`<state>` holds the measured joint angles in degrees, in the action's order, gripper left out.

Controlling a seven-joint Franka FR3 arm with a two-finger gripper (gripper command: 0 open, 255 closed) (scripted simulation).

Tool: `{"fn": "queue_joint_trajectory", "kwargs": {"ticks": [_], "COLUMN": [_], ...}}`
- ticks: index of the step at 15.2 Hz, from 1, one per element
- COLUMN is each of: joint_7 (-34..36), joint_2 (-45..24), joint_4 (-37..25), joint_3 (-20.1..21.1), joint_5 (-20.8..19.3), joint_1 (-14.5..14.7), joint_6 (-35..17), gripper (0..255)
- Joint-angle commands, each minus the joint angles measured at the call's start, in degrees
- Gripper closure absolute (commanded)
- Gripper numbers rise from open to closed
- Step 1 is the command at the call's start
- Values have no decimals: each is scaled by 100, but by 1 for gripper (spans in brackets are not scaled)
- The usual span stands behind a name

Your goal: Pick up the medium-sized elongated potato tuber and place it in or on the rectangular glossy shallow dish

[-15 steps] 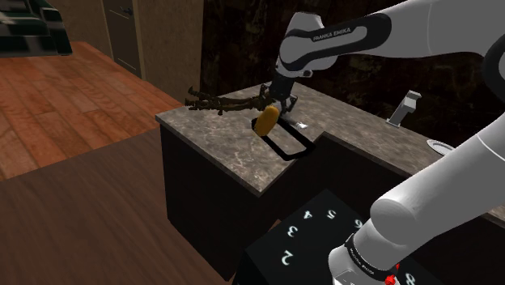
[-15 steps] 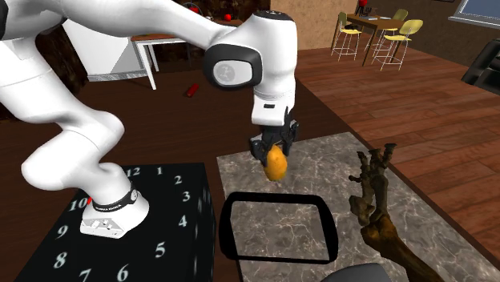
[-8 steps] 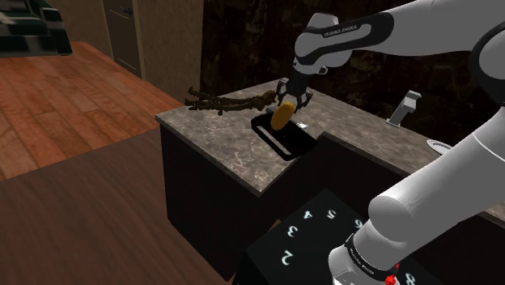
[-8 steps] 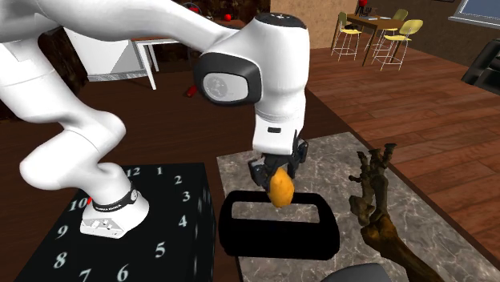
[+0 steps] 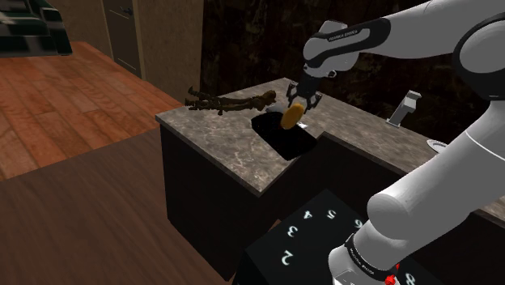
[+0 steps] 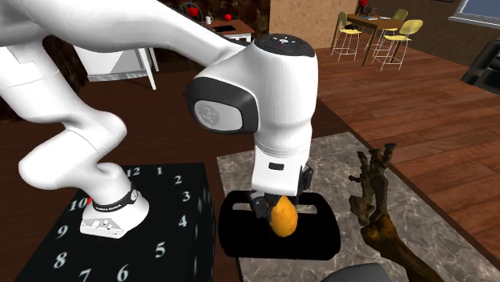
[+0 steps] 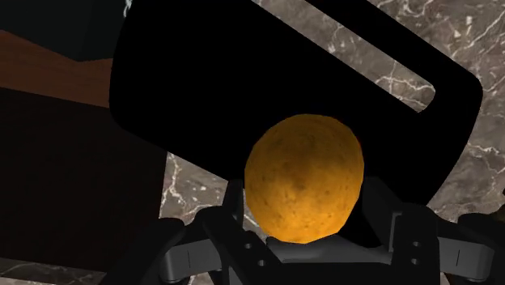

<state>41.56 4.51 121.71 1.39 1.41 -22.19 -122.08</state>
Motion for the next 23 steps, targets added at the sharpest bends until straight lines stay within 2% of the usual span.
{"fn": "queue_joint_trajectory", "kwargs": {"ticks": [1, 11, 19, 20, 23], "joint_7": [-13, -26, -26, -21, -32], "joint_2": [-41, -368, -386, -398, -398], "joint_4": [113, 548, 564, 538, 557], "joint_3": [-4, -1, -1, 1, -4], "joint_5": [2, 6, 6, 5, 7], "joint_1": [-3, 0, 0, 2, -3], "joint_6": [-156, -917, -952, -938, -957], "gripper": [255, 255, 255, 0, 0]}}
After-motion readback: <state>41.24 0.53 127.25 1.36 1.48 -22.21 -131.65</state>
